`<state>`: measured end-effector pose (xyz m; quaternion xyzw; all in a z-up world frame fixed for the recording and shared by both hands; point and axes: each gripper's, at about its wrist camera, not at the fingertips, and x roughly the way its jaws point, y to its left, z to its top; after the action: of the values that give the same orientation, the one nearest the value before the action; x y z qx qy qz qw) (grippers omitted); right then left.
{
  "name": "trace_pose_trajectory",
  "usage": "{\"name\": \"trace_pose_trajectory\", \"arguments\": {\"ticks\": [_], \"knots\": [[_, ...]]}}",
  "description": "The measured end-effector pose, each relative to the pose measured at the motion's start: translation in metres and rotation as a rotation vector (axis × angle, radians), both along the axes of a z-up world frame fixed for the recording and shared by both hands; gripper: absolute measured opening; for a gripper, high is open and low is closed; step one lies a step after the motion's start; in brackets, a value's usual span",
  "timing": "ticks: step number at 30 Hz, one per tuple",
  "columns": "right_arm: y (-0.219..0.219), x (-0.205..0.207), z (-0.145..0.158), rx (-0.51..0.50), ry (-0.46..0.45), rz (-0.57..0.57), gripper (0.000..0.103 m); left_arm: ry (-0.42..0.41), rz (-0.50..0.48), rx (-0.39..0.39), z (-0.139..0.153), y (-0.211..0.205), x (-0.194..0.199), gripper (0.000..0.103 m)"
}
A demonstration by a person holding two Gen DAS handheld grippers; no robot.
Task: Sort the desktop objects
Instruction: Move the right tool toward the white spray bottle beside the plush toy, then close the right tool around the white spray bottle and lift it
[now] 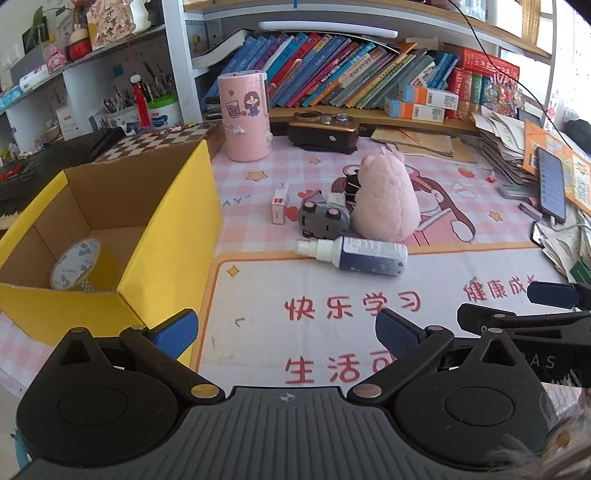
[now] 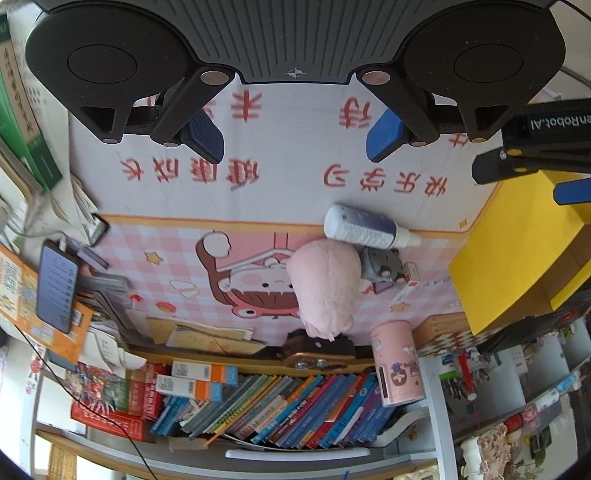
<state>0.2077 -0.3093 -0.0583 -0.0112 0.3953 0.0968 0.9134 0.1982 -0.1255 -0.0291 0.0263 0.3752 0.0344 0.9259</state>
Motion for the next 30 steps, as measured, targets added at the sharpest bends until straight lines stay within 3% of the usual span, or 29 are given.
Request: {"name": "trace_pose_trajectory", "arguments": {"ticks": [12,16,20,24,26,30], "knots": [[0.021,0.050,-0.016,0.021,-0.003,0.134,0.086,0.021,0.042,0.048,-0.008,0.004,0.021,0.103],[0.038,0.075,-0.022,-0.006,-0.016,0.261,0.086,0.031,0.046,0.068,-0.008,0.004,0.023,0.103],[0.058,0.097,-0.033,-0.106,-0.030,0.460,0.086,0.045,0.046,0.079,-0.009,0.005,0.020,0.103],[0.066,0.112,-0.043,-0.137,0.002,0.549,0.086,0.051,0.047,0.085,-0.008,0.006,0.017,0.103],[0.070,0.117,-0.047,-0.134,0.022,0.577,0.083,0.048,0.053,0.088,-0.007,0.007,0.017,0.103],[0.072,0.124,-0.053,-0.111,0.047,0.600,0.064,0.051,0.061,0.089,-0.007,0.007,0.018,0.103]]}}
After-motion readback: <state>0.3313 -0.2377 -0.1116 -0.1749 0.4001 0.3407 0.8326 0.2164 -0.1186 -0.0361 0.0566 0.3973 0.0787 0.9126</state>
